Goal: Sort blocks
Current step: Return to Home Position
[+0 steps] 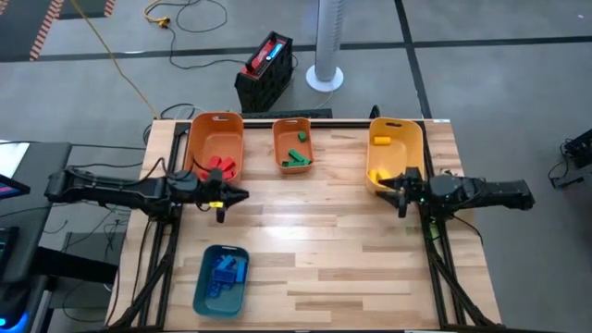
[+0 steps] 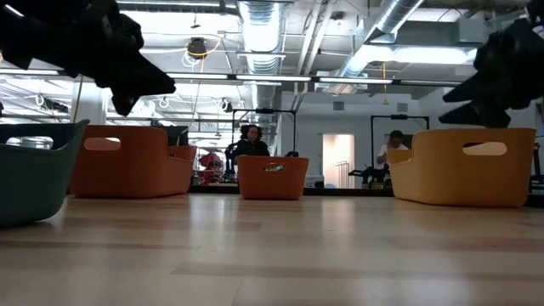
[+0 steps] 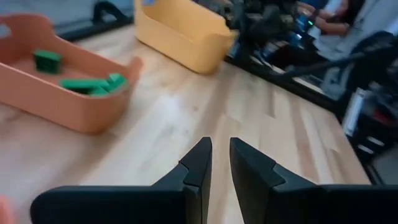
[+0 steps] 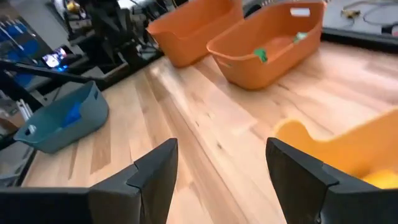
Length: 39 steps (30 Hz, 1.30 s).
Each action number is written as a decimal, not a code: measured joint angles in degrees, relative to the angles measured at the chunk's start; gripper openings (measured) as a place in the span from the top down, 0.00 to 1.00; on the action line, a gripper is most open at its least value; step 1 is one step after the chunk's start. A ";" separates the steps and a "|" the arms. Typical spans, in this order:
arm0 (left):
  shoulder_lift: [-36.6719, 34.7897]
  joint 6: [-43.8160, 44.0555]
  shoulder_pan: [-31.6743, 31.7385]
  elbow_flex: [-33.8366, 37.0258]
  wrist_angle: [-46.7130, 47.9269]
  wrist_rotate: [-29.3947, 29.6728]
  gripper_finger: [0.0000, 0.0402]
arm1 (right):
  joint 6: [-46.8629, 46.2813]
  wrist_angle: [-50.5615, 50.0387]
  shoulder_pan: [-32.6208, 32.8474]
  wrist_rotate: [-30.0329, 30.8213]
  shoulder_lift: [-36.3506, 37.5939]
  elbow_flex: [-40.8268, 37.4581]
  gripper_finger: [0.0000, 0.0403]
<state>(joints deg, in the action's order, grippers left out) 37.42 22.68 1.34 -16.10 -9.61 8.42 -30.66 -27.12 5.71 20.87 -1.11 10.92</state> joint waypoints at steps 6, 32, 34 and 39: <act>-0.89 -1.43 0.01 0.00 -0.23 3.11 0.87 | -1.18 -1.56 0.19 0.08 0.01 0.00 0.37; -4.20 -18.33 -0.21 0.04 -7.78 -12.86 0.87 | 23.38 12.79 5.42 -17.53 -0.01 0.02 0.37; -5.20 -18.55 -0.21 0.90 -7.73 -13.51 0.87 | 24.47 11.48 6.83 -18.04 -0.01 0.02 0.37; -9.10 -15.94 -0.23 5.11 -7.81 -18.43 0.87 | 20.02 8.05 9.28 -18.04 -0.01 0.02 0.37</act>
<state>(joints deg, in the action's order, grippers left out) 28.31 6.74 1.10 -10.99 -17.42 -10.01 -10.64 -19.07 14.99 2.83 -1.13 10.94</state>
